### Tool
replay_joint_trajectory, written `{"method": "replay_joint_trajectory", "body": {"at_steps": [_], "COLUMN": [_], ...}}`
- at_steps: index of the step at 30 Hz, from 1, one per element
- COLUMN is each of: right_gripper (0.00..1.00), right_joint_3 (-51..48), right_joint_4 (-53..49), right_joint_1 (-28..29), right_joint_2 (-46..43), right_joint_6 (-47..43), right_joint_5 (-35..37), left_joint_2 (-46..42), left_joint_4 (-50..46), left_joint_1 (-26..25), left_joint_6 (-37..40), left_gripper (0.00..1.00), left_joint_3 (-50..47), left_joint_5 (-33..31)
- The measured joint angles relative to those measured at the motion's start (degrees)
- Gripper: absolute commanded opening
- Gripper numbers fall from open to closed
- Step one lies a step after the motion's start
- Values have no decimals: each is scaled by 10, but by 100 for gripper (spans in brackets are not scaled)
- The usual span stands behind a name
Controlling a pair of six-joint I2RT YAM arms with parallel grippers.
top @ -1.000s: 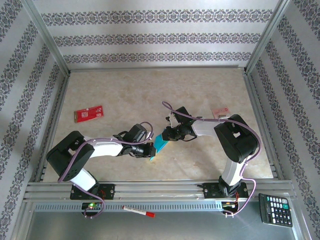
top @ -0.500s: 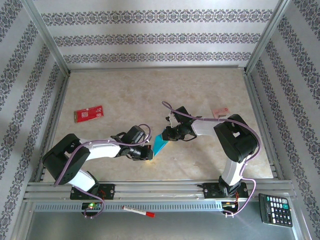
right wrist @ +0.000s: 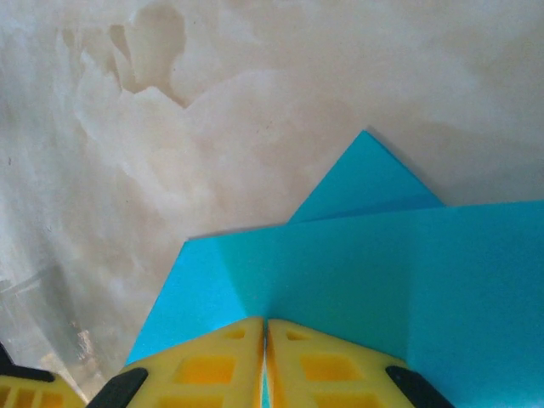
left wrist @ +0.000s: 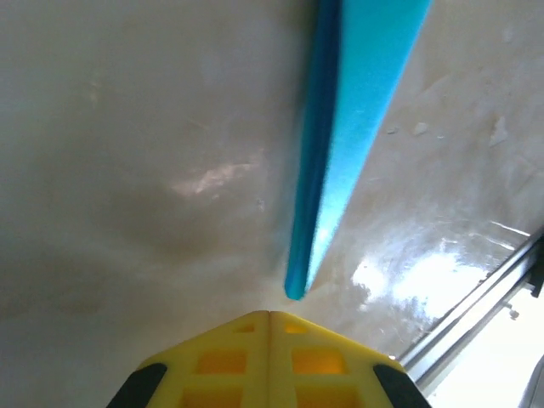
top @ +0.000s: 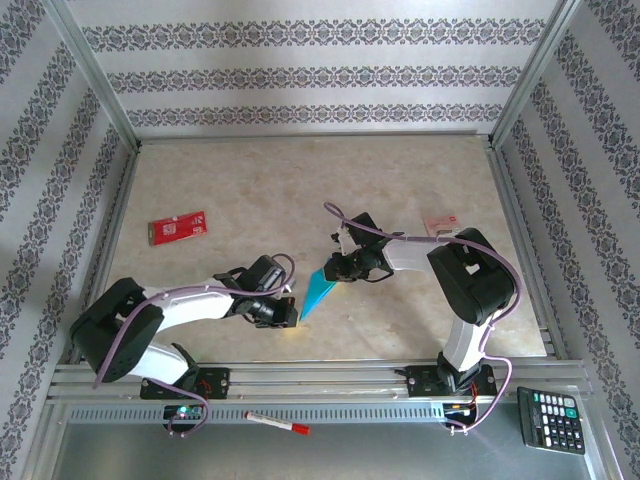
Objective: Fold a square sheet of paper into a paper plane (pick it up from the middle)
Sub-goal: Fold the wing for the fifth time at the center of the table.
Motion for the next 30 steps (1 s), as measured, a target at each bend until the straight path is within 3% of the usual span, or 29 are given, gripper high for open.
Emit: {"method": "replay_joint_trajectory", "body": {"at_steps": [7,16,30], "right_gripper": [14,14,14], "right_joint_3": [0,0,0], "right_joint_4": [0,0,0], "right_joint_1": [0,0,0], "right_joint_2": [0,0,0], "right_joint_6": [0,0,0], "right_joint_5": [0,0,0], "left_joint_2": [-3,90,113], "left_joint_4": [33,69,108], "left_joint_1": [-11,2,19], "left_joint_6": [-11,-10,-11], "left_gripper": [8,3,0], "left_joint_3": [18,61,48], "left_joint_5": [19,20,30]}}
